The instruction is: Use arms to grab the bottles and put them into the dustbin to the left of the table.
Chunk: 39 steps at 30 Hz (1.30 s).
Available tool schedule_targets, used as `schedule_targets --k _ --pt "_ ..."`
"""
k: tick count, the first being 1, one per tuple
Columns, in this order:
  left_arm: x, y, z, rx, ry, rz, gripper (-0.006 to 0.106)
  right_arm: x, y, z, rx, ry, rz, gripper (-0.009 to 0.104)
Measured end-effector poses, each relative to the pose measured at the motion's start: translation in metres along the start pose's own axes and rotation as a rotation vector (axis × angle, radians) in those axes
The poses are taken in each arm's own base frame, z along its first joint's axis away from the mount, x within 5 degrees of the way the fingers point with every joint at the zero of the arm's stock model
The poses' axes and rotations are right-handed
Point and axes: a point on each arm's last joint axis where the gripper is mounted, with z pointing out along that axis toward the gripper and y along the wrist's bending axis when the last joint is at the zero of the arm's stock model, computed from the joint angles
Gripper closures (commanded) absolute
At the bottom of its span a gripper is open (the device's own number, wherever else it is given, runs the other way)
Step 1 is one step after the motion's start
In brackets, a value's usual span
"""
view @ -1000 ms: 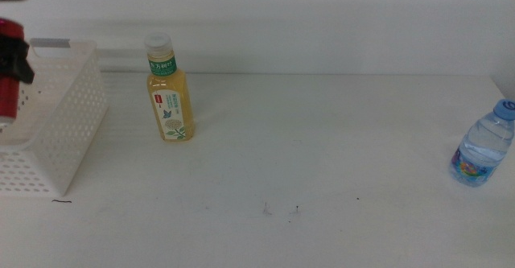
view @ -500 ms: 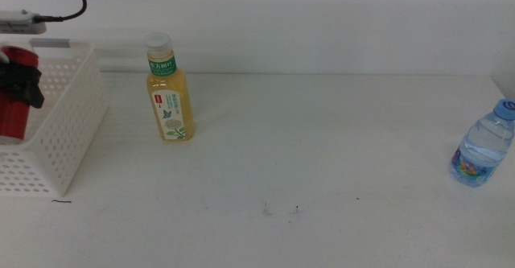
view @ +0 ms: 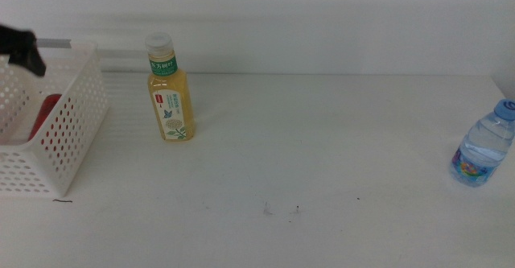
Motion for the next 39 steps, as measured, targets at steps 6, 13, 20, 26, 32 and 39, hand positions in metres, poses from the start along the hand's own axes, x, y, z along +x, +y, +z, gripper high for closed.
schedule_targets --k 6,13,20,26,32,39 --pt "0.009 -0.062 -0.047 0.003 -0.151 0.036 0.007 0.000 0.000 0.000 0.000 0.000 0.000 0.004" --pt "0.051 -0.123 -0.079 0.023 -0.468 0.070 0.007 0.000 0.000 0.000 0.000 0.000 0.000 0.004" --pt "0.093 -0.163 -0.076 0.098 -0.610 0.113 0.007 0.000 0.000 0.000 0.000 0.000 0.000 0.004" --pt "0.121 -0.183 -0.052 0.090 -0.818 0.187 0.007 0.000 0.000 0.000 0.000 0.000 0.000 0.004" --pt "0.166 -0.174 -0.014 0.050 -0.917 0.171 0.007 0.000 0.000 0.000 0.000 0.000 0.000 0.004" --pt "0.191 -0.169 0.004 0.037 -0.848 0.183 0.007 0.000 0.000 0.000 0.000 0.000 0.000 0.004"
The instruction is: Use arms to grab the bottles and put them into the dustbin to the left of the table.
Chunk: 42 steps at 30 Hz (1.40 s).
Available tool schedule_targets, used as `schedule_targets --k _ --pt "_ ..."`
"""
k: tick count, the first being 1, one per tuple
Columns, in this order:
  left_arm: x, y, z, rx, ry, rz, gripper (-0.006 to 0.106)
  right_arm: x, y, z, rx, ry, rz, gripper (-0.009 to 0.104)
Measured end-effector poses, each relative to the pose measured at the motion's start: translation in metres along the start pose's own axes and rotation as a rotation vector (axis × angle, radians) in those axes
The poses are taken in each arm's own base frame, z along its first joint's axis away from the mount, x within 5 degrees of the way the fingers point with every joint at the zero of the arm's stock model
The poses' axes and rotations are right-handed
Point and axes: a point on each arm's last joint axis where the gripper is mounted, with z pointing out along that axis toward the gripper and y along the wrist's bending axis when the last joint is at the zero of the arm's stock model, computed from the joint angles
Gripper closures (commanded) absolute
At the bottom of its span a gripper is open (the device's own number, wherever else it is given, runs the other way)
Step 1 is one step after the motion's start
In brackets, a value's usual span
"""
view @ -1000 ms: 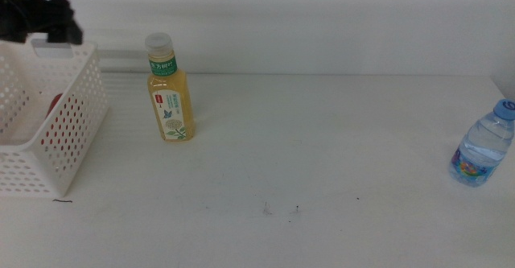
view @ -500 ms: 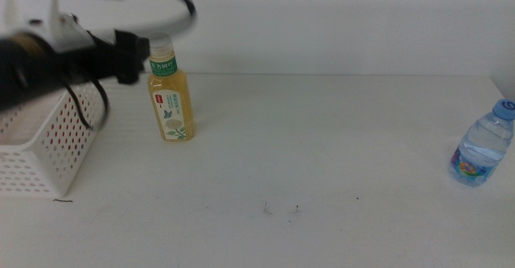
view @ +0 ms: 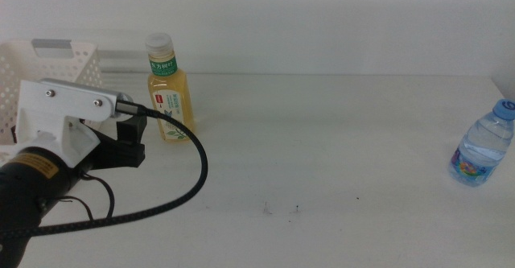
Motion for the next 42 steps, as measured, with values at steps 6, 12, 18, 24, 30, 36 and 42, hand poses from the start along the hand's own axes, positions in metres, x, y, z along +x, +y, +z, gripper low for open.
schedule_targets --k 6,12,18,24,30,36,42 --pt "0.006 -0.003 -0.001 0.030 0.051 -0.015 0.007 0.000 0.000 0.000 0.000 0.000 0.000 0.004" --pt "0.025 -0.002 -0.011 0.033 -0.003 -0.078 0.007 0.000 0.000 0.000 0.000 0.000 0.000 0.004" --pt "0.040 -0.005 -0.003 0.054 -0.017 -0.046 0.007 0.000 0.000 0.000 0.000 0.000 0.000 0.004" --pt "0.055 -0.013 0.015 0.119 -0.035 -0.053 0.007 0.000 0.000 0.000 0.000 0.000 0.000 0.004" --pt "0.072 -0.012 0.037 0.080 -0.081 -0.134 0.007 0.000 0.000 0.000 0.000 0.000 0.000 0.004" --pt "0.071 -0.013 0.066 0.069 -0.095 -0.118 0.007 0.000 0.000 0.000 0.000 0.000 0.000 0.004" --pt "0.064 -0.014 0.097 0.050 -0.088 -0.106 0.007 0.000 0.000 0.000 0.000 0.000 0.000 0.004"
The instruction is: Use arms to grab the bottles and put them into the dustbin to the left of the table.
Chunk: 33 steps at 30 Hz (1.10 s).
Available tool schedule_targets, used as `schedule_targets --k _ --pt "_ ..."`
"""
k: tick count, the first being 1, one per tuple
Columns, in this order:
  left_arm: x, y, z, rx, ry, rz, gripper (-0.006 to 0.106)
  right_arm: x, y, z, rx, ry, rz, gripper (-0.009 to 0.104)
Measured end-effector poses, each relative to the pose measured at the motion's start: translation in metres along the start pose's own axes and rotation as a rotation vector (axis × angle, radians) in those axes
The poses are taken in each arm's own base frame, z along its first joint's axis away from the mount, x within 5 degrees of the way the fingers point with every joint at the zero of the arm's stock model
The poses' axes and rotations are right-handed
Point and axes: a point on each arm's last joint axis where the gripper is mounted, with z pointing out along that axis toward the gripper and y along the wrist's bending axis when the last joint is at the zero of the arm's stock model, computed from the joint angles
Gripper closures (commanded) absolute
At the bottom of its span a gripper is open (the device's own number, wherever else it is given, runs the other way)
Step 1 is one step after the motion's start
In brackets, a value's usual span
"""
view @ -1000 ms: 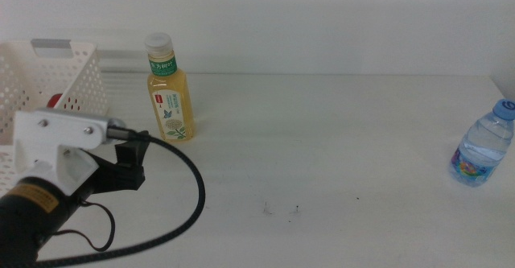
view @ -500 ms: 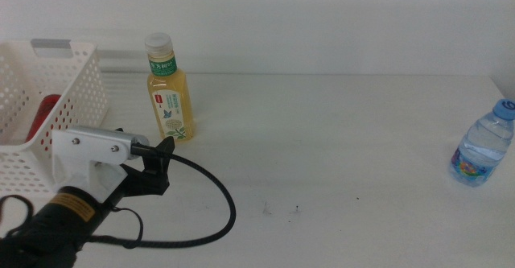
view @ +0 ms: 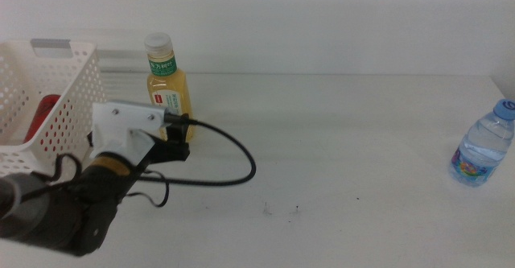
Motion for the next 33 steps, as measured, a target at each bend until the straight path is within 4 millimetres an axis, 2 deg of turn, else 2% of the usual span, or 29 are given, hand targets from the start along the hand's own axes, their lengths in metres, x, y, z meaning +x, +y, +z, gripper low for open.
schedule_targets --k 6,15,25,33 --pt "-0.002 0.000 0.023 -0.011 -0.012 0.000 0.007 0.000 0.000 0.000 0.000 0.000 0.000 0.004" --pt "0.003 0.001 0.047 -0.031 0.004 -0.002 0.007 0.000 0.000 0.000 0.000 0.000 0.000 0.004" --pt "0.006 0.006 0.053 -0.054 0.012 0.023 0.007 0.000 0.000 0.000 0.000 0.000 0.000 0.004" --pt "0.000 0.012 0.064 -0.044 -0.005 0.040 0.007 0.000 0.000 0.000 0.000 0.000 0.000 0.004"
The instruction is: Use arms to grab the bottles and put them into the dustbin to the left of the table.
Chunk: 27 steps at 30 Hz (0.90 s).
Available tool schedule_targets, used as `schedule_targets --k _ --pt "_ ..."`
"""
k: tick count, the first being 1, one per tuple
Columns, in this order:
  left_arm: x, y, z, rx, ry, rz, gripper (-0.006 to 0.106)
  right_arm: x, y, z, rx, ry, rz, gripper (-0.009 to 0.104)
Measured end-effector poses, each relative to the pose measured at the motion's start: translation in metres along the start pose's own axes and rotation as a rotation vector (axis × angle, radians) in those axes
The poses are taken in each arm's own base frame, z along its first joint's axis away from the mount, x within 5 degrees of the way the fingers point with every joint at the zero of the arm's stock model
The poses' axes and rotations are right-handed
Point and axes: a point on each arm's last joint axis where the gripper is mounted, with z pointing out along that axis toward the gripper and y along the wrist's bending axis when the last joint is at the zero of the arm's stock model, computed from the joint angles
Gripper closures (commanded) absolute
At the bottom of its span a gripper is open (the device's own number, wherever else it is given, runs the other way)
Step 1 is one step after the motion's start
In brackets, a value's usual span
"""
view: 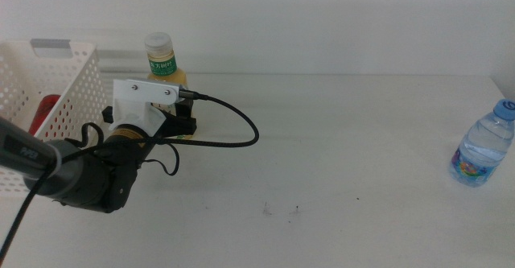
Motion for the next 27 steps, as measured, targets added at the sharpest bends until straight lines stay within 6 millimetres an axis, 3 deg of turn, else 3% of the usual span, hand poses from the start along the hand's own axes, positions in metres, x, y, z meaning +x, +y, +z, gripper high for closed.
schedule_targets --k 18,27 --pt "0.013 -0.001 0.028 0.003 0.004 0.002 0.007 0.000 0.000 0.000 0.002 0.000 0.000 0.004" --pt "0.013 0.000 0.031 -0.017 0.001 0.011 0.007 0.000 0.000 0.000 0.002 0.000 0.000 0.004"
